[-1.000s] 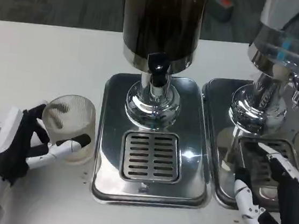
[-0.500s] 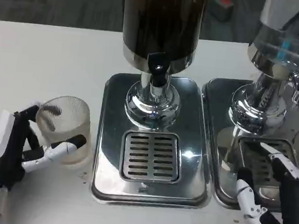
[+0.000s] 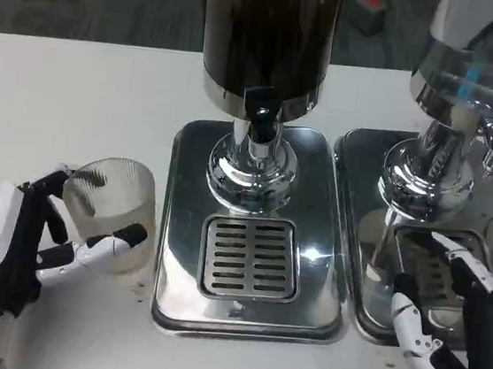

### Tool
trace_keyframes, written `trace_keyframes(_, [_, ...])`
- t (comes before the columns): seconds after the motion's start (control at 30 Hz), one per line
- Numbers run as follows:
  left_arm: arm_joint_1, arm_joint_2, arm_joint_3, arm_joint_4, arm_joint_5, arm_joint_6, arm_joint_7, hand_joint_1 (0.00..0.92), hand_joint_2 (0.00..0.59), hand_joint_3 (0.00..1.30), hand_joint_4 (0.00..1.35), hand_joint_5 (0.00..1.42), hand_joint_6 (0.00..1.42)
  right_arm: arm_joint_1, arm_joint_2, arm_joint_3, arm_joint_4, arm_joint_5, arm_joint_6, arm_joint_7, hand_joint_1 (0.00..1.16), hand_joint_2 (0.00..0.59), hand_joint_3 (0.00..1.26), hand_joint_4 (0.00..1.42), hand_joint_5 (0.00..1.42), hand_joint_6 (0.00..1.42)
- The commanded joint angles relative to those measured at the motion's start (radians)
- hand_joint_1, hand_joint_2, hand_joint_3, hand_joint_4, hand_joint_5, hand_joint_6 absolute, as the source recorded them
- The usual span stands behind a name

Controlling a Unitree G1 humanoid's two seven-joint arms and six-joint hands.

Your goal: Grasp the cup under the faucet to collect the drink, then remove the cup.

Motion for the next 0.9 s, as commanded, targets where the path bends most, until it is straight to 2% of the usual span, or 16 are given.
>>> trace_keyframes(0.03, [0.034,0.015,0.010,-0.116,0.001,-0.046,0.003,0.327,0.094,0.58,0.78,1.02,1.42,-0.006,0.000,-0.003,-0.006,0.011,-0.018,-0.009,0.31,0.443,0.29,0.24,0.22,0.32])
trace_keyframes(0.47, [0.030,-0.011,-0.017,-0.179,0.028,-0.066,-0.042,0.327,0.095,0.60,0.79,1.02,1.42,0.007,0.011,-0.001,-0.016,0.012,-0.023,-0.022,0.33,0.448,0.30,0.24,0.22,0.32])
trace_keyframes(0.9, [-0.049,-0.052,-0.090,-0.106,0.058,-0.061,-0.076,0.327,0.095,0.60,0.79,1.02,1.42,0.036,0.035,0.020,-0.053,0.012,-0.033,-0.040,0.34,0.449,0.30,0.25,0.22,0.32])
